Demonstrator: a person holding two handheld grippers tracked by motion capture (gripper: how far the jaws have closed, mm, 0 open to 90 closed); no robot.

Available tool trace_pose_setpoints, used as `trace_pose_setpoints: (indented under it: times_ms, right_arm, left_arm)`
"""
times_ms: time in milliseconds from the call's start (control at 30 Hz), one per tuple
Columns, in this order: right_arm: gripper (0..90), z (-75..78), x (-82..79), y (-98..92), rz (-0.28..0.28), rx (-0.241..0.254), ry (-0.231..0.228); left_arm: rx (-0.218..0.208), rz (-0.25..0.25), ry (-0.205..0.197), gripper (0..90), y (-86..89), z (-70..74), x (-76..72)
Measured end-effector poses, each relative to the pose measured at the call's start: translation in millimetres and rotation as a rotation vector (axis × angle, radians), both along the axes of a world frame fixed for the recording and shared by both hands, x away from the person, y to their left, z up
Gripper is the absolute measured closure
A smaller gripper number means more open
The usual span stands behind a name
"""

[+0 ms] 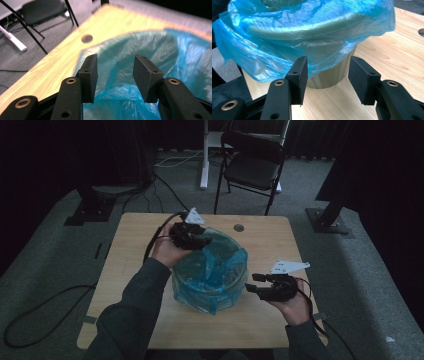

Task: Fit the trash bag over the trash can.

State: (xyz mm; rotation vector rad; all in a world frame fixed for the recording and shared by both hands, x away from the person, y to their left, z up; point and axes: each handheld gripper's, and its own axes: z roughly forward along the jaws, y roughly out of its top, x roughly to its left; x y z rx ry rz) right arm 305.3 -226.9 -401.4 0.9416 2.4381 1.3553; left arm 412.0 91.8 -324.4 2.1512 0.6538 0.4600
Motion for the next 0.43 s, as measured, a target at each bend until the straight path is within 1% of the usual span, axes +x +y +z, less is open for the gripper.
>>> trace_pose_setpoints:
  times_ms: [33, 100, 133, 167, 200, 233, 267, 333, 400, 433]
  right_arm:
    - [48.7, -0.3, 0.4, -0.4, -0.008, -0.002, -0.004]
    - [48.7, -0.8, 1.6, -1.8, -0.018, -0.009, -0.013]
    - [48.7, -1.1, 2.2, -2.5, -0.026, -0.010, -0.014]
    - [48.7, -1.6, 3.1, -3.4, -0.034, -0.011, -0.019]
    - [48.6, -2.4, 4.1, -4.2, -0.044, -0.012, -0.021]
    - [48.6, -3.3, 5.4, -5.4, -0.052, -0.015, -0.021]
    - [48.5, -4.5, 7.0, -6.7, -0.059, -0.017, -0.024]
    - [47.8, -7.2, 9.9, -8.6, -0.080, -0.027, -0.028]
    - [47.8, -8.8, 11.4, -9.6, -0.088, -0.031, -0.031]
    - [47.3, -12.3, 14.6, -11.3, -0.102, -0.039, -0.036]
  left_arm:
    - [-0.052, 0.011, 0.006, 54.7, 8.8, 1.4, 0.0]
    - [-0.165, 0.025, 0.031, 55.1, 27.0, 1.5, 0.8]
    - [-0.203, 0.039, 0.033, 55.4, 35.1, 0.9, 0.7]
    - [-0.227, 0.061, 0.022, 55.4, 42.2, -0.2, -0.2]
    - [-0.227, 0.061, 0.022, 55.4, 42.2, -0.2, -0.2]
    - [-0.268, 0.088, 0.027, 55.5, 55.9, -3.1, -0.2]
    - [-0.279, 0.103, 0.025, 55.4, 61.5, -4.7, -0.6]
    - [-0.282, 0.126, 0.020, 54.8, 70.4, -8.2, -0.8]
    - [-0.282, 0.126, 0.020, 54.7, 70.4, -8.2, -0.8]
    - [-0.284, 0.147, 0.017, 54.3, 77.6, -11.8, -0.7]
